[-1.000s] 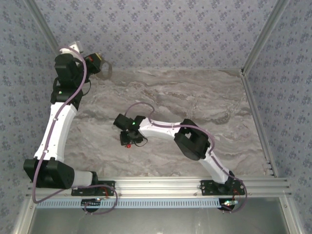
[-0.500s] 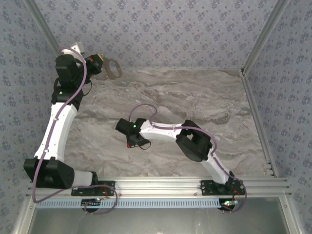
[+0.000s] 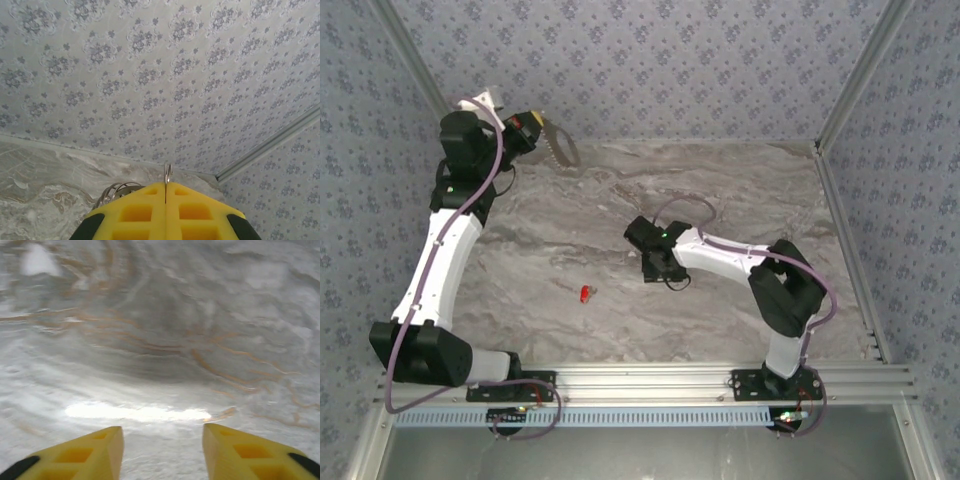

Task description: Put the keys on the keyring

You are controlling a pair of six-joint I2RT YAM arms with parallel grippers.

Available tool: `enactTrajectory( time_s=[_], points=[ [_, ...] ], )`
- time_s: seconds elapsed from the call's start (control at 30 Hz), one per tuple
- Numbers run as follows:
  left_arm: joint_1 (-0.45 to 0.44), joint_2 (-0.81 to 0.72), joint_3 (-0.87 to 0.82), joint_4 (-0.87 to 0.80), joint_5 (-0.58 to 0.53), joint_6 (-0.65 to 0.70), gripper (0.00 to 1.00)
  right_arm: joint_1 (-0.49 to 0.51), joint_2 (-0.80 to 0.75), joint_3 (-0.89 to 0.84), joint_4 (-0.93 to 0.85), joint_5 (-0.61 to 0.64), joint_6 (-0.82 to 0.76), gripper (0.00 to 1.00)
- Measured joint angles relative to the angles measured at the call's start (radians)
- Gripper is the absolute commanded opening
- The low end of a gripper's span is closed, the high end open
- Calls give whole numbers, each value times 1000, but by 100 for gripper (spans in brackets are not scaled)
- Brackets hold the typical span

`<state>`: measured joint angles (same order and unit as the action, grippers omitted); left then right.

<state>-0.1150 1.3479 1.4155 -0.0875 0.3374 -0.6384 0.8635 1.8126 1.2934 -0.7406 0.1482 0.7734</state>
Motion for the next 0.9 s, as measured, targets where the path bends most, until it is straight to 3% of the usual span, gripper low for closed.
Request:
enactTrajectory(
  time_s=[0.23,0.53,0.9],
  points=[
    [-10,18,0,-6,-20,-3,0,106,132,184,57,-57,-40,70],
    [20,76,55,-26,-47,0,0,214,358,441,31,-77,-100,70],
    [26,75,69,-29,-51,1,0,237,499,610,-69,-35,-177,68]
  ],
)
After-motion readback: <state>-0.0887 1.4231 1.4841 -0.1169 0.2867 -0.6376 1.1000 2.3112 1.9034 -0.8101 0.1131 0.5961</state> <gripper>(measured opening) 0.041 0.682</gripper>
